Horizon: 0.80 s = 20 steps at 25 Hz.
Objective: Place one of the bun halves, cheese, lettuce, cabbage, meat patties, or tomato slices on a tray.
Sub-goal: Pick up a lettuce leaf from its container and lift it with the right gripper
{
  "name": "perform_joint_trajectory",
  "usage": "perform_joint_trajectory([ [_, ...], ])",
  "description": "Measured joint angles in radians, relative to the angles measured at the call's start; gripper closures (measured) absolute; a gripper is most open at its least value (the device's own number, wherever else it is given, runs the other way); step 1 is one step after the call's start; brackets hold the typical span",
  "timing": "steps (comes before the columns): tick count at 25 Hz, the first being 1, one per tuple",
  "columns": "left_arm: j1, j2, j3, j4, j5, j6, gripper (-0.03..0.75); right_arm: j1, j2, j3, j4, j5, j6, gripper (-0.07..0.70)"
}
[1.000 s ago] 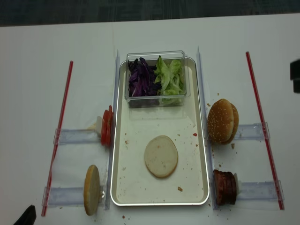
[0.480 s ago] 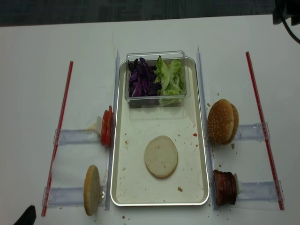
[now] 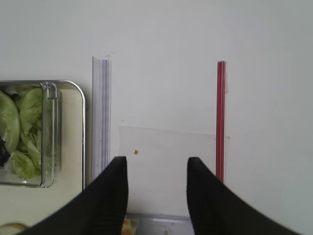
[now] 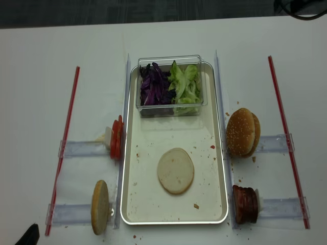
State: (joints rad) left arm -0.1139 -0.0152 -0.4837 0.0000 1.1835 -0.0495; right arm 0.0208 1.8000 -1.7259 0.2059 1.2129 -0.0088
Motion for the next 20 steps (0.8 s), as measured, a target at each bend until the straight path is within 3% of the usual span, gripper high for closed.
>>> perform_joint_trajectory([
  [13, 0.0, 0.0, 0.0, 0.0, 0.0, 0.0, 0.099, 0.0, 0.095, -0.017, 0.011, -0.063, -0.002, 0.315],
  [20, 0.0, 0.0, 0.0, 0.0, 0.0, 0.0, 0.099, 0.0, 0.114, -0.017, 0.011, -0.063, -0.002, 0.315],
])
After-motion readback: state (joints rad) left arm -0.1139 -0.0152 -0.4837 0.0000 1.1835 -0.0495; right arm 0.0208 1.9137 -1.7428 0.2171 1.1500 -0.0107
